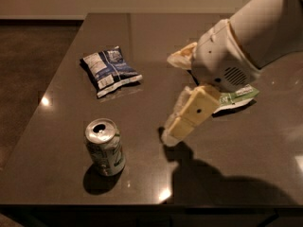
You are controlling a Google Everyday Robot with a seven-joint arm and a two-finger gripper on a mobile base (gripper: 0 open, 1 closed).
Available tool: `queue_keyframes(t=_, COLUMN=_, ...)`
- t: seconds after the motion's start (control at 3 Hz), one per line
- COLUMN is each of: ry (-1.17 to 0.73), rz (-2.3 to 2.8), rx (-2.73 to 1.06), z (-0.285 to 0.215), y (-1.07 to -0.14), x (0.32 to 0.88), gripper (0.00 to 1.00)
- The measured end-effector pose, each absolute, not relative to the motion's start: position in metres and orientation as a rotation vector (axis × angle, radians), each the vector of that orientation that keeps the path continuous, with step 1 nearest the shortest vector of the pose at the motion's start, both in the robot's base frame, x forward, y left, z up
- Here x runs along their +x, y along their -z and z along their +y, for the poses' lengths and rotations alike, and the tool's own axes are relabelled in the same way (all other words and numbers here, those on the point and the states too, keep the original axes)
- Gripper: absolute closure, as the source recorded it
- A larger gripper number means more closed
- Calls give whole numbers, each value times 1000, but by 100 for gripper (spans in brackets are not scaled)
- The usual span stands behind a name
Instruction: Knock 7up can over
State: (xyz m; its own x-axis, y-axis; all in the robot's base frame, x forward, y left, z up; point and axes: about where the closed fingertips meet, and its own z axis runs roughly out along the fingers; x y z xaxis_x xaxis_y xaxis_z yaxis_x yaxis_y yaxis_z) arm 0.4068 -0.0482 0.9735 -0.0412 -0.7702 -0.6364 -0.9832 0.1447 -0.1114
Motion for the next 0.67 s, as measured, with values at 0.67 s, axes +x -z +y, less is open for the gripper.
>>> queue_keyframes(t=0.67, ry=-634, rz=1782, rx=-1742, z=14, y=-922, x=384, gripper=0)
